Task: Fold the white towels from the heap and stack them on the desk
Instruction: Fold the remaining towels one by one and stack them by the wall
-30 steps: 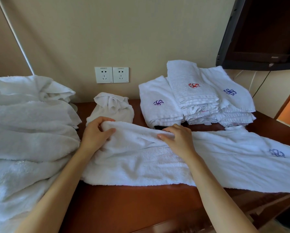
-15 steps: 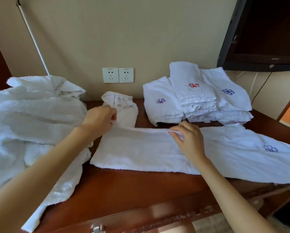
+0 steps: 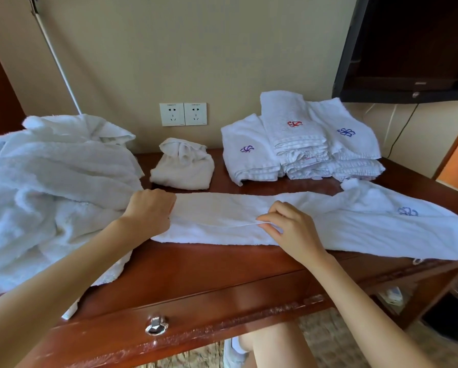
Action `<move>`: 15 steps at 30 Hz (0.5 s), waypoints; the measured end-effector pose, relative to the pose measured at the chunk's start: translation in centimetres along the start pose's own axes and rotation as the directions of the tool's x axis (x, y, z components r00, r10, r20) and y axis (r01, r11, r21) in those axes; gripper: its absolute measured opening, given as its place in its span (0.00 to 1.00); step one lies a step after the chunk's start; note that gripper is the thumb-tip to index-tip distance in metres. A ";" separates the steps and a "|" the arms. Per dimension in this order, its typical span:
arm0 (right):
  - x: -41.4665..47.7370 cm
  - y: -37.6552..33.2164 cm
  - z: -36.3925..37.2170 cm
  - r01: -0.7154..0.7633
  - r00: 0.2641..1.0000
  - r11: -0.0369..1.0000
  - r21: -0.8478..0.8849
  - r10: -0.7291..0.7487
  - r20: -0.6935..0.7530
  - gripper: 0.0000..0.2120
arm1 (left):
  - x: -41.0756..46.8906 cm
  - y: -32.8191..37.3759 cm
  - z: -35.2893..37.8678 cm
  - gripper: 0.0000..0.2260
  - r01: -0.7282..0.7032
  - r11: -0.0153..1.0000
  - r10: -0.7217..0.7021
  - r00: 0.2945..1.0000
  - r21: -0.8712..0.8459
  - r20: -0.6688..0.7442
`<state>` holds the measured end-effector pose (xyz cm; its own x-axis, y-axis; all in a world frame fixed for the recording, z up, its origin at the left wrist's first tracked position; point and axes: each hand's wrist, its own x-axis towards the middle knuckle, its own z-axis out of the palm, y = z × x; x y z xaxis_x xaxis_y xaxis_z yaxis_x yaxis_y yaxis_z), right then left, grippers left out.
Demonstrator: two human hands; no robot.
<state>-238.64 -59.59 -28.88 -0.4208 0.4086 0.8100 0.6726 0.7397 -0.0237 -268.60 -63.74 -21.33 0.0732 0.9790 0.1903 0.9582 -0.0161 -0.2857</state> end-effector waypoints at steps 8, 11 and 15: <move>-1.0 -1.1 -0.7 -0.035 0.976 0.998 0.056 0.022 0.217 0.13 | -1.7 0.9 1.1 0.13 -0.166 0.970 0.110 0.952 0.178 0.287; -1.2 -1.0 -1.3 -0.146 0.942 0.983 0.108 0.105 0.319 0.18 | -1.7 1.7 0.6 0.16 -0.157 0.979 0.102 0.931 0.133 0.352; -1.6 0.5 -2.3 -0.254 0.915 0.959 0.129 0.196 0.352 0.21 | -0.8 3.9 -1.0 0.16 -0.192 0.981 0.165 0.923 0.044 0.347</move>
<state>-236.20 -61.09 -28.87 -0.4680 0.7071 0.5301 0.6735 0.6738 -0.3042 -264.68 -64.78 -21.64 0.1295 0.9717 -0.1975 0.9134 -0.1944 -0.3576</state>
